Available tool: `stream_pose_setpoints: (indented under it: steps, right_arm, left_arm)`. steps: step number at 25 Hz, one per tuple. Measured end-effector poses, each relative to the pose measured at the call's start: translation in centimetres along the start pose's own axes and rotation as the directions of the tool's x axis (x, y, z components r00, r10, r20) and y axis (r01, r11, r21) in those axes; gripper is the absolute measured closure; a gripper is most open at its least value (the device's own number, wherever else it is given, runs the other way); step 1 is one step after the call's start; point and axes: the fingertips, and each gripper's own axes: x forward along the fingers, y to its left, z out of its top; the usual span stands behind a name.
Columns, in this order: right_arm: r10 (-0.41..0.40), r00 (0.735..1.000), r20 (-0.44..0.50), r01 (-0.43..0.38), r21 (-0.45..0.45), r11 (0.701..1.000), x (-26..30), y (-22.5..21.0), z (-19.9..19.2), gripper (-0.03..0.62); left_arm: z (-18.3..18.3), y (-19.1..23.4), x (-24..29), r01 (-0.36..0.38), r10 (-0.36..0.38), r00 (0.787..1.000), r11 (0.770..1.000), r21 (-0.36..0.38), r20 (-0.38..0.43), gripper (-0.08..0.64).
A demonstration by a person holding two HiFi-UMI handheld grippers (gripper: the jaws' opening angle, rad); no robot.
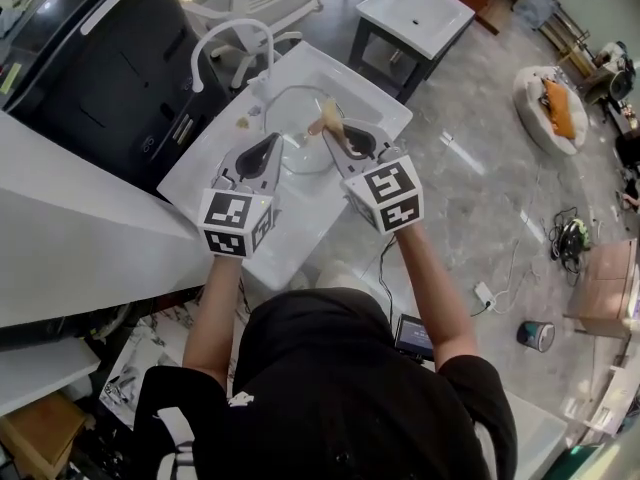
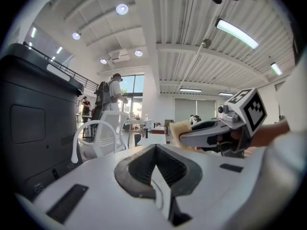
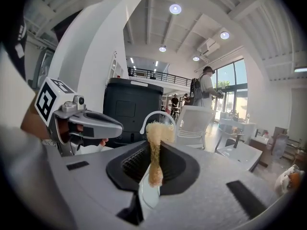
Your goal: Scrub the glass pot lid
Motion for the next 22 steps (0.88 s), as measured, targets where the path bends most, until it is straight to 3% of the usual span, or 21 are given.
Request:
stream_pose_setpoints:
  steps: [14, 22]
  right_arm:
    - [-0.013, 0.992, 0.126, 0.016, -0.021, 1.0, -4.6, -0.4, 4.6, 0.561]
    - [-0.012, 0.986, 0.164, 0.014, -0.009, 1.0, -8.8, -0.3, 5.4, 0.561]
  left_arm:
    - [5.9, -3.1, -2.7, -0.024, 0.019, 0.994, 0.999, 0.048, 0.105, 0.554]
    - [7.0, -6.6, -4.5, -0.043, 0.037, 0.992, 0.998, 0.051, 0.119, 0.554]
